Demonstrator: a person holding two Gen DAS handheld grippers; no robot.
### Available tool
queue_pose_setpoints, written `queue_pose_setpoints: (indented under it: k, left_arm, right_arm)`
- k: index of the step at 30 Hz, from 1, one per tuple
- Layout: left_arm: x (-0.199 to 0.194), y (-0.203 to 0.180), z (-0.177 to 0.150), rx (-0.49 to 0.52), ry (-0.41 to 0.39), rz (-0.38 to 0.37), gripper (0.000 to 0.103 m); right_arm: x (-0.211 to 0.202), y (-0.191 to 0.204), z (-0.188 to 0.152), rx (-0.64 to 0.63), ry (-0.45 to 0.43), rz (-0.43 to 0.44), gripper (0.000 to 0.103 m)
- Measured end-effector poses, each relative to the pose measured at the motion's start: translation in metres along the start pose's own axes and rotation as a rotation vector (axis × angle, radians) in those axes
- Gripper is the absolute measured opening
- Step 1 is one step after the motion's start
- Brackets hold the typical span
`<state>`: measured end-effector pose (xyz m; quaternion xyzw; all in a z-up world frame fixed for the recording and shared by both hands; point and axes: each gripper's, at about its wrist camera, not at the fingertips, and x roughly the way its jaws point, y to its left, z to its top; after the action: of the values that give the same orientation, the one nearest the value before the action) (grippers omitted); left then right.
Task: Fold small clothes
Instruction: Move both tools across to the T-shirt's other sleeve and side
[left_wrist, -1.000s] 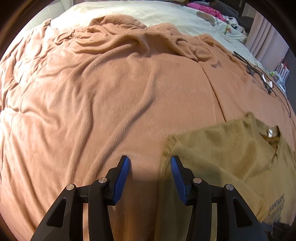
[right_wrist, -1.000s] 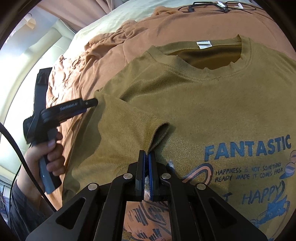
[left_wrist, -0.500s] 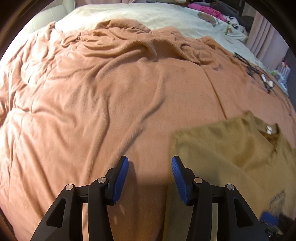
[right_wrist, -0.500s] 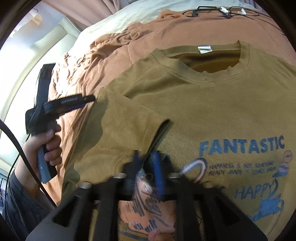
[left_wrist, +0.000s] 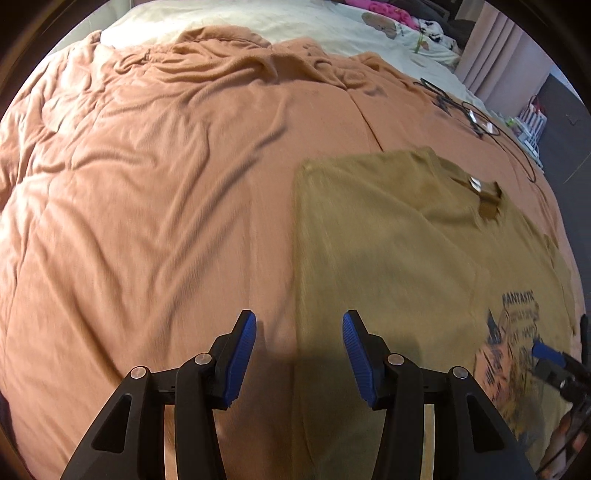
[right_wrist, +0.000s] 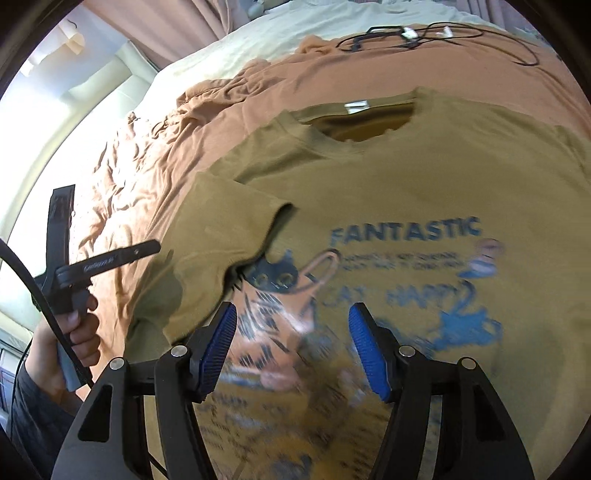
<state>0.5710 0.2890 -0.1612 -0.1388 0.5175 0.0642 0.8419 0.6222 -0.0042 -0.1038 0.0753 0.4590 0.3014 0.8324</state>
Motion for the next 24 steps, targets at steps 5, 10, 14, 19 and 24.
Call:
queue_pose_setpoints:
  k: [5, 10, 14, 19, 24]
  left_arm:
    - [-0.001, -0.007, -0.024, 0.012, 0.036, 0.012, 0.051]
    - [0.0, -0.01, -0.041, 0.058, 0.062, 0.089, 0.052]
    - [-0.009, -0.009, -0.045, 0.049, 0.07, 0.144, 0.052]
    - [-0.027, -0.028, -0.049, 0.084, 0.019, 0.121, 0.052]
    - [-0.033, -0.054, -0.056, 0.118, 0.019, 0.065, 0.052]
  right_arm:
    - [-0.029, -0.014, -0.015, 0.025, -0.012, -0.007, 0.061]
    - [-0.058, -0.039, -0.034, 0.064, -0.027, -0.011, 0.061]
    - [-0.081, -0.064, -0.048, 0.108, -0.054, -0.009, 0.061]
    - [-0.103, -0.093, -0.064, 0.172, -0.115, 0.021, 0.061]
    - [-0.115, -0.114, -0.068, 0.227, -0.125, -0.004, 0.061]
